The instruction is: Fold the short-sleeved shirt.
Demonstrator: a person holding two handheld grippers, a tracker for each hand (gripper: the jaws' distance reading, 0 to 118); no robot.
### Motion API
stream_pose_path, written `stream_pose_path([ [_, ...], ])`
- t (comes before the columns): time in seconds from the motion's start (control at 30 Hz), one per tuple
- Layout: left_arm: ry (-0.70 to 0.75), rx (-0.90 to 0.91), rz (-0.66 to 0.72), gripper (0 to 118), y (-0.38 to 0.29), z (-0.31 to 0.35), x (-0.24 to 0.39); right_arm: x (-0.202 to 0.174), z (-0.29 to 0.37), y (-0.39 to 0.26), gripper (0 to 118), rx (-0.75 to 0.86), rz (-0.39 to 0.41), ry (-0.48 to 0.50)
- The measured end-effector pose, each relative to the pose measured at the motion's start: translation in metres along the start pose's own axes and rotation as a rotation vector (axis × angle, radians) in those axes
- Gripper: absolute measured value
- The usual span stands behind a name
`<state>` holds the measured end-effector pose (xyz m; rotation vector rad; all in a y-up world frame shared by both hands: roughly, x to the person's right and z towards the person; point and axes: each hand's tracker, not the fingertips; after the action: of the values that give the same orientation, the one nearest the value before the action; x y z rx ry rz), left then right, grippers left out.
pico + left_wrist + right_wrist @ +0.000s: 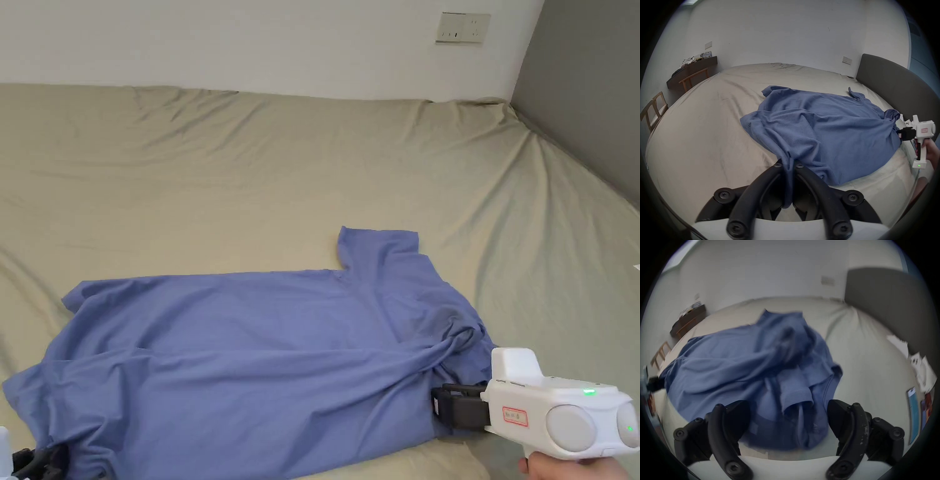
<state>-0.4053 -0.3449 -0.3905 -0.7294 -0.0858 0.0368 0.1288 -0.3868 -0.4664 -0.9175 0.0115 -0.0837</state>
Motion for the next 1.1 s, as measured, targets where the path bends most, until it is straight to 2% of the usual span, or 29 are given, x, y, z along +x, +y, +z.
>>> stream_pose_path([
  [0.1, 0.002, -0.007, 0.005, 6, 0.000, 0.000, 0.000, -0.005, 0.010, -0.004, 98, 0.059, 0.085, 0.006],
  [0.13, 0.002, -0.007, 0.003, 6, 0.000, 0.000, 0.000, -0.005, 0.015, -0.005, 95, 0.093, 0.078, 0.047],
  [0.17, 0.003, -0.006, 0.003, 6, 0.001, 0.001, 0.000, -0.005, 0.020, -0.005, 75, 0.121, 0.073, 0.027],
  [0.2, 0.004, -0.006, 0.005, 6, 0.003, 0.002, -0.002, -0.004, 0.021, -0.003, 41, 0.088, 0.056, 0.037],
  [0.23, 0.004, -0.004, 0.006, 6, 0.004, 0.004, -0.002, -0.003, 0.025, -0.005, 12, 0.043, 0.028, 0.078],
  [0.3, 0.001, 0.005, 0.016, 6, 0.008, 0.012, -0.006, 0.001, 0.039, -0.007, 12, 0.076, 0.032, 0.063],
  [0.57, -0.094, 0.021, 0.111, 6, 0.012, 0.078, -0.035, 0.015, 0.150, -0.047, 12, 0.158, 0.022, 0.115],
  [0.63, -0.117, 0.003, 0.107, 6, -0.002, 0.095, -0.035, 0.016, 0.170, -0.069, 12, 0.112, 0.030, 0.113],
  [0.73, -0.142, -0.077, 0.056, 6, -0.029, 0.116, -0.028, 0.014, 0.190, -0.102, 12, 0.036, 0.132, 0.057],
  [0.8, -0.155, -0.103, 0.046, 6, -0.046, 0.125, -0.025, 0.014, 0.191, -0.119, 12, -0.016, 0.159, 0.031],
  [0.93, -0.136, -0.160, 0.064, 6, -0.072, 0.119, -0.022, 0.015, 0.185, -0.133, 12, -0.060, 0.137, 0.030],
  [0.97, -0.136, -0.171, 0.076, 11, -0.074, 0.119, -0.021, 0.014, 0.186, -0.130, 18, -0.060, 0.133, 0.024],
  [1.0, -0.107, -0.167, 0.079, 23, -0.077, 0.115, -0.023, 0.013, 0.190, -0.129, 31, -0.055, 0.126, 0.011],
  [1.03, -0.064, -0.136, 0.060, 30, -0.077, 0.119, -0.022, 0.011, 0.196, -0.125, 38, -0.010, 0.134, -0.024],
  [1.1, -0.035, -0.063, 0.041, 49, -0.070, 0.130, -0.019, 0.006, 0.209, -0.123, 54, 0.089, 0.158, -0.026],
])
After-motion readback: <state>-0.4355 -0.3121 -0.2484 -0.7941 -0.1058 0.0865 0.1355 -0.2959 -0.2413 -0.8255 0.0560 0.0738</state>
